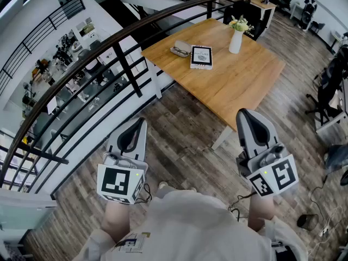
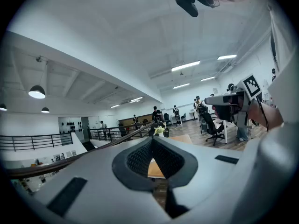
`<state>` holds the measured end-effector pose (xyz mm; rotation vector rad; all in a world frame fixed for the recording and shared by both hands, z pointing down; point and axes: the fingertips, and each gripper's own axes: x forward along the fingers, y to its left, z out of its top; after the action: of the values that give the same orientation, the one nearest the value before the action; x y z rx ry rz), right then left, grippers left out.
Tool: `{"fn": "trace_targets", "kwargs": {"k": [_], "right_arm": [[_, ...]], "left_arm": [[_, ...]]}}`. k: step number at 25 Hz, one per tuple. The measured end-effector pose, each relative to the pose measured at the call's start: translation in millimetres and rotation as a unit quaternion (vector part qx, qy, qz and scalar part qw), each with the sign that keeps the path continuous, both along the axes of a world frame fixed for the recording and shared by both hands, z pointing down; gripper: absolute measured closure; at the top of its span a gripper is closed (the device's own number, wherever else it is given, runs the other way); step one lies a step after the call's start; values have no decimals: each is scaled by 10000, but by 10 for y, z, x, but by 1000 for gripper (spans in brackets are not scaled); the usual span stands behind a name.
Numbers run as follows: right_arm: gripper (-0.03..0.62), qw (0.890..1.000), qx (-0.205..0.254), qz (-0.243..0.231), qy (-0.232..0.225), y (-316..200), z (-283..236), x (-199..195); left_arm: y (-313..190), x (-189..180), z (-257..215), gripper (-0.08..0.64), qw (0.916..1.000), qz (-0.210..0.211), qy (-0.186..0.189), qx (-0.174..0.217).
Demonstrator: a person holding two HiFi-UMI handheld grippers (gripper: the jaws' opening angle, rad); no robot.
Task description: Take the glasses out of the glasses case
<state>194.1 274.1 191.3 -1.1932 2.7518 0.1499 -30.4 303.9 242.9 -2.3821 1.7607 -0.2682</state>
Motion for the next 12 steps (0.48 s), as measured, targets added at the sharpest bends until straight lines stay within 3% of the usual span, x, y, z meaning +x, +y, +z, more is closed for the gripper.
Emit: {"fn": "trace_targets", "kwargs": {"k": [12], "right_arm": [[568, 9998, -73, -79, 151, 95, 62, 98]], "left_arm": [[47, 100, 70, 543, 10000, -24, -8, -67]]}}
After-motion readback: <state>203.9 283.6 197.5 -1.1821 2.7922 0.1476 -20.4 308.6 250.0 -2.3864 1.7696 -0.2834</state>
